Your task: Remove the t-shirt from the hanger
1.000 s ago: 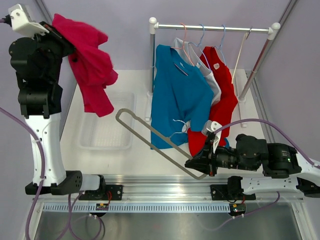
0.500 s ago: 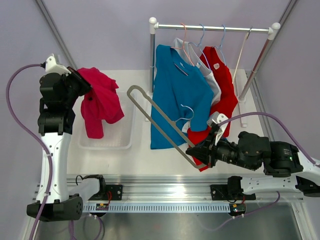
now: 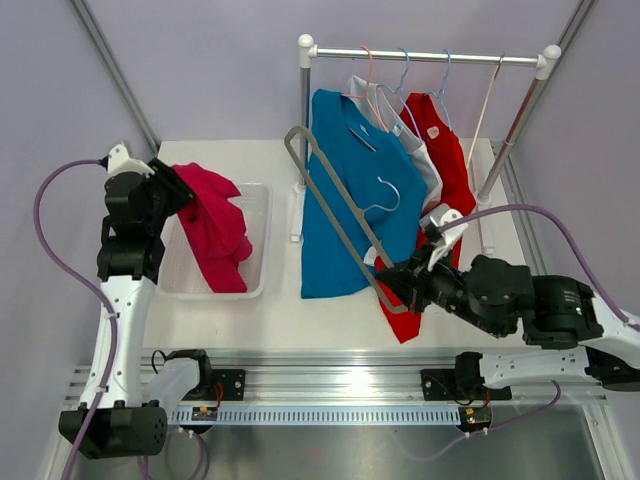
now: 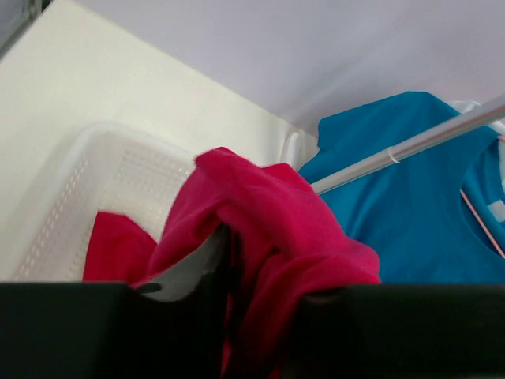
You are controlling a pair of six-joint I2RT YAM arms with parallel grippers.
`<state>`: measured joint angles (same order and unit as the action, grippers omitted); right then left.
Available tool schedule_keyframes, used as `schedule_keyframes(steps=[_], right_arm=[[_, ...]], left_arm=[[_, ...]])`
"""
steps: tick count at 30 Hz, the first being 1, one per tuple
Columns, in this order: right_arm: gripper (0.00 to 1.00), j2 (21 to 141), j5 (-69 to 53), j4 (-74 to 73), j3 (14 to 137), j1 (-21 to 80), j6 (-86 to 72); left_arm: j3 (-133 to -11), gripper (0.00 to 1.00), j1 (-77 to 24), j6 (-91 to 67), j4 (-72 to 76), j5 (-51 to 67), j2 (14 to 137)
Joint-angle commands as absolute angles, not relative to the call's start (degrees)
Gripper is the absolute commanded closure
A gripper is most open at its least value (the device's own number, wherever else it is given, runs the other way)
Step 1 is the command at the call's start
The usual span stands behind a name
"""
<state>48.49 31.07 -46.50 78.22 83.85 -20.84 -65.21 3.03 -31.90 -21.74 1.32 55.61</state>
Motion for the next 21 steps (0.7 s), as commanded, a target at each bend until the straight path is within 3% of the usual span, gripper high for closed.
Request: schedule_keyframes(steps=[1,3,4,15,21], right_arm=[[1.0,57.4,44.8,-48.6,82.9,82.9,-21.7],[1.0,61.2,47.4,-51.8,84.8,80.3,-21.5],[1.0,64.3,46.6,-51.9,85.9,78.8,-20.8],[1.0,79.5,39.6,-50.2,96.3,61.3,-16.0],[1.0,87.7,36.1,-48.2,103.2,53.0,-12.6]], left_arm=[[-62.0,0.42,3.4,-33.0,-16.9,-3.5,55.2],[-59.9,0.21,3.3,-33.1,-16.9,-2.5,54.1],[-59.4,0.02,3.3,-33.1,-17.0,-1.3,53.4],[-55.2,0.01,3.3,-33.1,-19.2,13.8,41.6],[-51.0,0.01,-3.6,-31.9,-19.0,31.2,36.4]])
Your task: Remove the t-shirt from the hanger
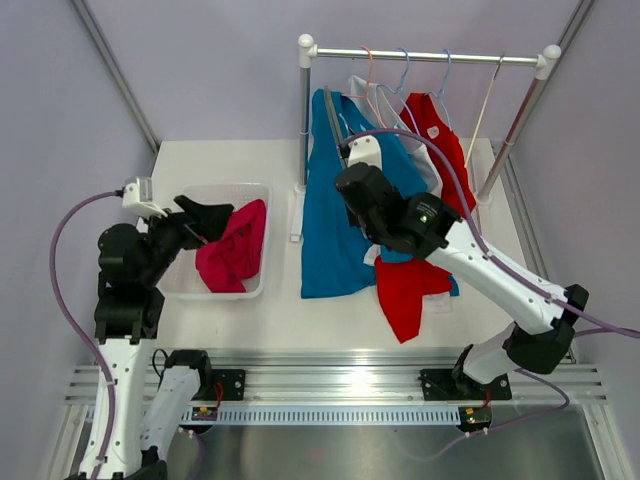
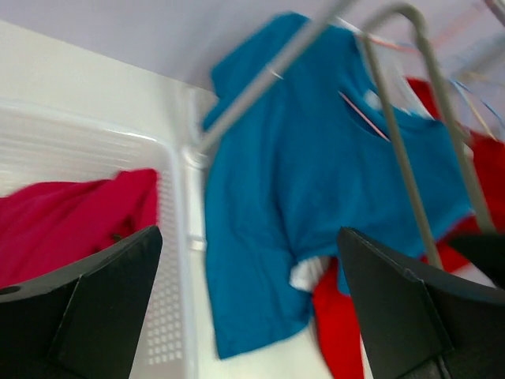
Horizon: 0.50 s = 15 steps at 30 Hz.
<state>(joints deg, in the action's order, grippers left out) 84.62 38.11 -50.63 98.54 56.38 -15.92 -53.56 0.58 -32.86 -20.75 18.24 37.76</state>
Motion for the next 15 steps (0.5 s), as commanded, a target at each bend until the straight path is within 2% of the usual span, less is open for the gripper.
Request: schedule_keyframes(steps=[1,6,12,15], right_arm=[[1.0,88.8,35.1,-47.8,104.5,52.2,-12.1],[1.0,97.1,32.5,-48.5,115.0,47.7,-9.5],[1.0,104.0,30.1,-48.3,124.4,44.7,-7.2],[1.0,106.9,29.9,-48.3,128.2,43.4,-6.6]], left_arm=[[-50.2,0.01,-4.5,-31.4,-19.0,33.2,36.1],[-46.1,0.01,-8.9,-27.3,-21.8,42.0,32.3],[-42.1,0.01,-14.1,-22.4,-25.1,40.8,28.1],[-40.0,0.01,-16.2,-20.0,-26.2,36.6,27.5]])
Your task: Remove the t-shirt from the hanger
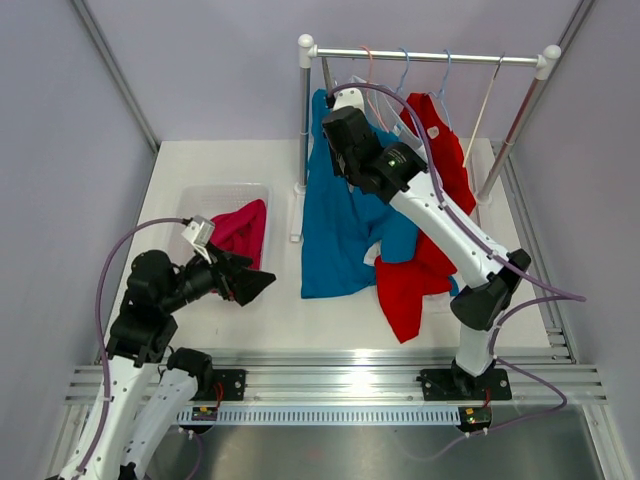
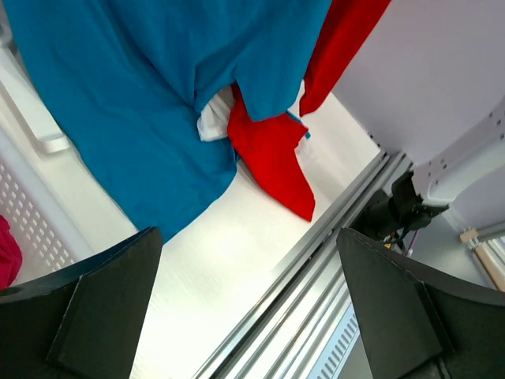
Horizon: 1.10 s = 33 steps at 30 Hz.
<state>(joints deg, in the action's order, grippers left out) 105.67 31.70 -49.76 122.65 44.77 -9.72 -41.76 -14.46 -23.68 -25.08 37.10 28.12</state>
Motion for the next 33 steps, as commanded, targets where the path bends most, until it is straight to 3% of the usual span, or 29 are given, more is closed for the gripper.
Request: schedule_keyframes(steps=[1,14,26,27,28,30,31,33], right_arm=[[1.0,107.6,29.6,-48.2,129.0,43.1,-6.4],[1.0,117.1,24.8,-47.1,142.1,37.3,-5.6],[0.99,119.4,21.7,-43.9,141.8,36.6,-7.6],[0.93,118.7,21.2,-43.9,140.5,36.7,-8.0],[0.73,117.4,20.6,-43.2,138.9,36.7,-8.8],[0.59,113.0,17.9,-40.8,132.4,36.7,-9.9],[0.47,109.5,16.9,-39.9,128.7,36.7,-10.2],[0.39,106.4,13.5,-38.2,126.0,36.7,-10.5]], left_arm=[[-39.0,0.01,-16.7,-19.5,-26.2,35.9,27.3],[-37.8,0.01,-19.0,-19.8,-27.0,34.8,24.3],[-37.6,0.01,-19.0,-19.9,-26.9,35.2,25.3],[-37.7,0.01,-19.0,-19.9,-26.8,35.2,25.2],[-37.7,0.01,-19.0,-19.9,-26.9,35.1,25.1],[-37.7,0.01,-19.0,-19.9,-26.9,34.8,25.0],[-37.7,0.01,-19.1,-19.9,-26.9,34.8,25.0],[-37.7,0.01,-19.0,-19.9,-26.9,34.6,25.0]])
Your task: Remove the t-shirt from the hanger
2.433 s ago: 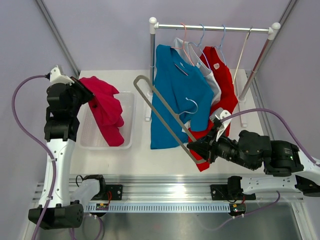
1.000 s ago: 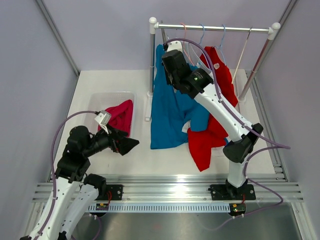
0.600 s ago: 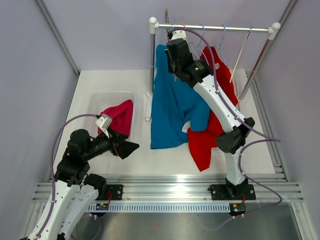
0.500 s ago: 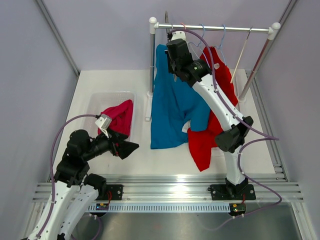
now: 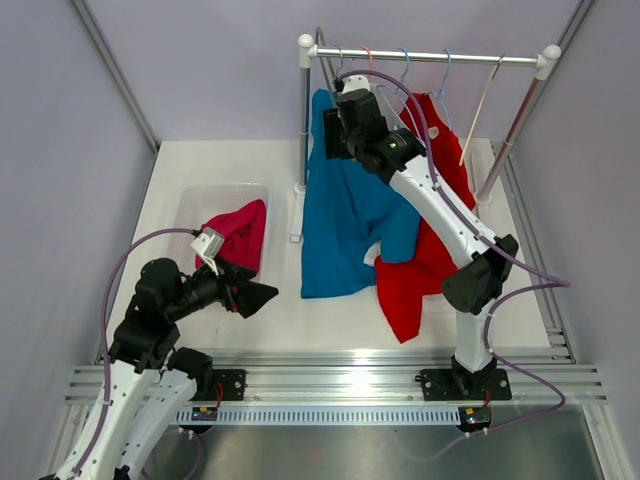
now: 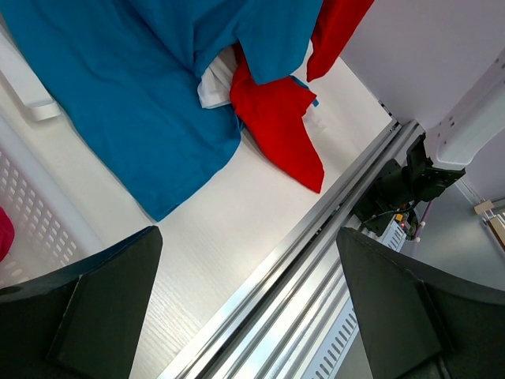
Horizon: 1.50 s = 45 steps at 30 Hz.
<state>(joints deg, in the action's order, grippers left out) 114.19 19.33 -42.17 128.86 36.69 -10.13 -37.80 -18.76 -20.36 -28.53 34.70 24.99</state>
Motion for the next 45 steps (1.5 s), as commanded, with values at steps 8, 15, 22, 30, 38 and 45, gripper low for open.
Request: schedule_keyframes(steps=[8,15,22,30,38,45], right_arm=[[0.25,87.1,2.7,-35.2,110.9,36.5,-9.1],[0.68,78.6,-3.8,-33.0,98.8,25.9,-7.5],[0.59,86.3,-10.4,-38.8,105.8,18.6,-3.2],[0.52,88.9,-7.5,-35.7,103.1,17.6,-1.6],[0.86,87.0,-12.3,-33.4,99.5,17.6,-5.2],[1.0,83.3,-13.5,-30.4,97.5,17.7,-6.9]], left_arm=[[-37.6,0.01,-18.9,-20.0,-27.0,34.0,25.1],[-37.6,0.01,-19.0,-20.0,-26.9,34.4,26.2],[-37.6,0.01,-19.0,-20.1,-26.9,34.3,27.0],[-37.6,0.01,-19.0,-20.1,-26.9,34.6,27.9],[-37.7,0.01,-19.0,-20.0,-26.9,34.9,28.0],[-38.0,0.01,-19.0,-20.0,-26.9,34.8,28.7]])
